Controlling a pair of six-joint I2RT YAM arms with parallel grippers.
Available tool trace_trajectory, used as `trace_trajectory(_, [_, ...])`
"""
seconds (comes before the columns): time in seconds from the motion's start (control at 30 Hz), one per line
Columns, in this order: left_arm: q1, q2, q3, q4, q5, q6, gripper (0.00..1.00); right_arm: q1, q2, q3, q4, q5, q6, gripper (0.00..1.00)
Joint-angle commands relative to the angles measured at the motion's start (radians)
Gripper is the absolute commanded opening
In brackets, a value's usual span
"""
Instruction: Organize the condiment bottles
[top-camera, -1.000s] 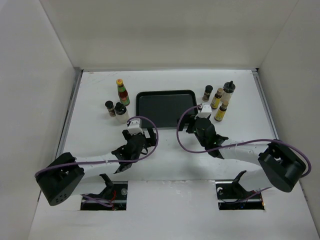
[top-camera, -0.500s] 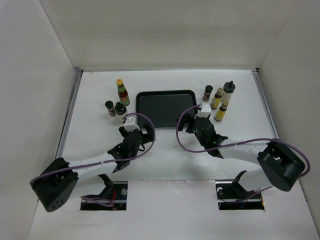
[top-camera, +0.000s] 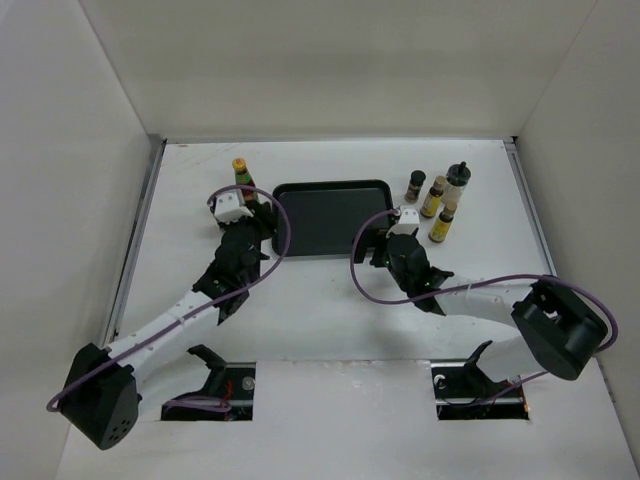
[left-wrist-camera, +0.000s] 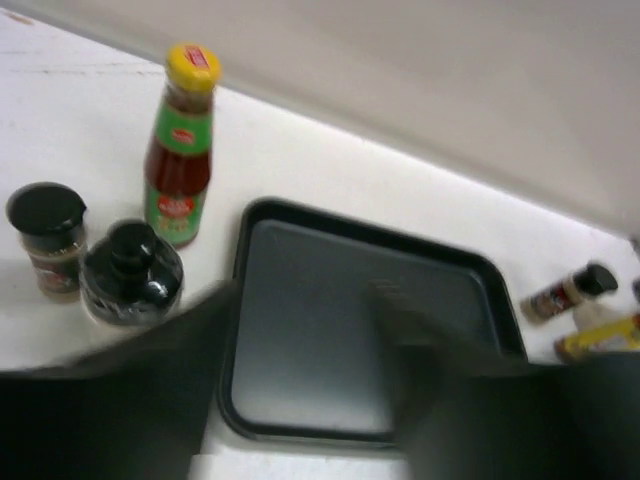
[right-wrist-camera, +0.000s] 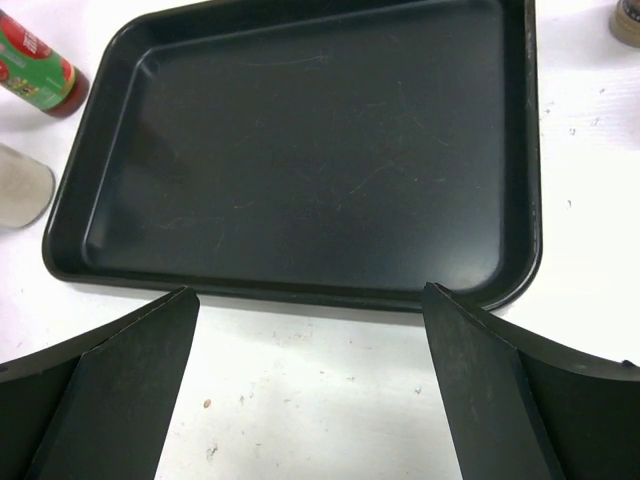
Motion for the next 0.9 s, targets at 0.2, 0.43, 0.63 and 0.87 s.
trace_trajectory(0.2, [0.182, 0.111, 0.153, -0.084, -0.02, 0.021, 0.53, -0.003, -0.012, 0.039, 0.018, -0.072, 0.015, 0.26])
trace_trajectory(0.43, [0.242, 0.258, 0.201, -0.164, 0.02, 0.029, 0.82, 0.006, 0.015, 0.048, 0.029, -0.088, 0.008, 0.71])
trace_trajectory(0.63, [0.281, 0.367, 0.221, -0.122, 0.022, 0.022, 0.8, 0.006, 0.043, 0.062, 0.023, -0.101, 0.002, 0.78])
trace_trajectory(0.87, [0.293, 0.479, 0.253, -0.087, 0.025, 0.019, 0.76, 0.006, 0.035, 0.061, 0.018, -0.106, 0.002, 0.78])
